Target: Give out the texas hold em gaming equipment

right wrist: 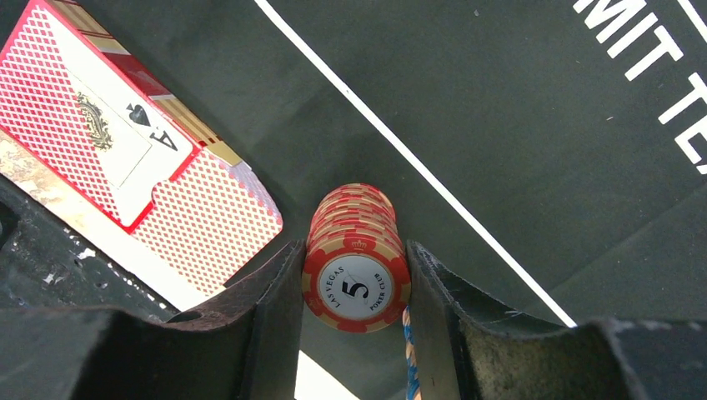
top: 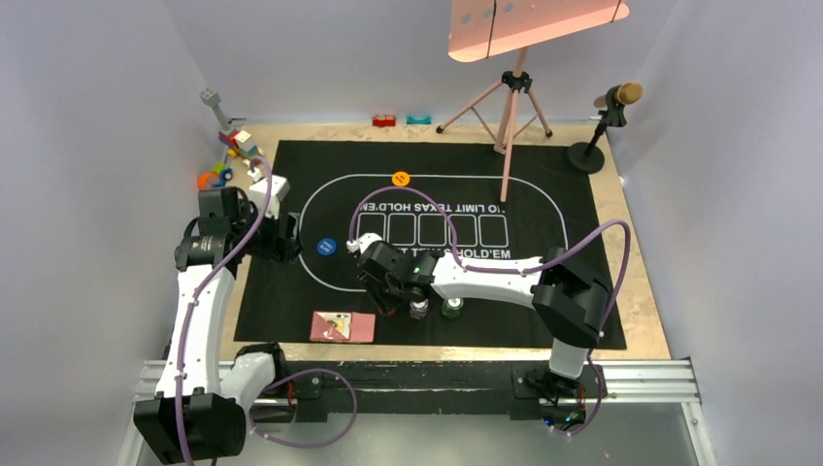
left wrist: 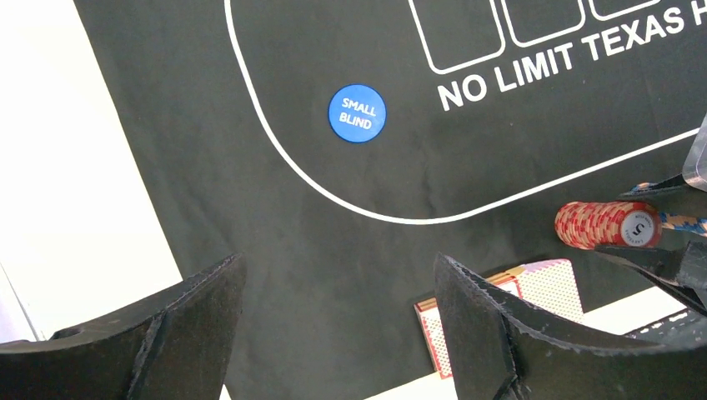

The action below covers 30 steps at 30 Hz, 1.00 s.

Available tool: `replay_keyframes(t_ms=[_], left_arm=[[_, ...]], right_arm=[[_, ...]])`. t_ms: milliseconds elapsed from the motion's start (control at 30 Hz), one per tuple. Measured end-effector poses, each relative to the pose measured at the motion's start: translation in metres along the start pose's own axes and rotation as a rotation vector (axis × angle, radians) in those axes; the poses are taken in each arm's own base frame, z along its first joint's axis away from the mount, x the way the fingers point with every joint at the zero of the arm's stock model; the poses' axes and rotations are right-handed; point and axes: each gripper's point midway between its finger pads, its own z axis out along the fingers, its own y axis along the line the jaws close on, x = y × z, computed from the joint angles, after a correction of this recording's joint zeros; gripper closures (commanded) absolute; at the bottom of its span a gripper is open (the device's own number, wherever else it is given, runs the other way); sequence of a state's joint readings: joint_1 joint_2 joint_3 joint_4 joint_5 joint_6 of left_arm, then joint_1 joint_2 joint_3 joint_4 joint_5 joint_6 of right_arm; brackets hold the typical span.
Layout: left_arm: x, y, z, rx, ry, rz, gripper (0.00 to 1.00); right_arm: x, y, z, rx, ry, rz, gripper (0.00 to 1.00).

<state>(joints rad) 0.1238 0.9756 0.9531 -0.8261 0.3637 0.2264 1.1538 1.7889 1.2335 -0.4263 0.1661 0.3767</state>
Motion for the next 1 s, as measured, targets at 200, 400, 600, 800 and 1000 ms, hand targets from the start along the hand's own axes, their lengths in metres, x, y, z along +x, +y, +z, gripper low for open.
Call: replay_keyframes(t_ms=[200,400,600,800,1000], left_arm=[[0.001,0.001,0.002,-0.005,-0.012,0.004,0.14],[0.001,0.009,0.001,-0.027,-0.017,-0.018,0.13],[0.002,0.014,0.001,-0.037,-0.016,-0.037,0.12],[0.005,0.015,0.006,-0.026,0.008,-0.051,0.08],[0.004,0.014,0.005,-0.025,0.001,-0.052,0.08]], right_arm=[[-0.003,0.0,-0.006,0.005,0.011,-0.007,0.9],[-0.044,0.011,-0.02,-0.012,-0.059,-0.019,0.97],[-0.093,0.027,-0.001,-0.032,-0.12,-0.029,1.0],[-0.103,0.023,0.056,-0.008,-0.084,-0.041,1.0],[-0.097,0.015,0.101,0.017,-0.043,-0.052,1.0]])
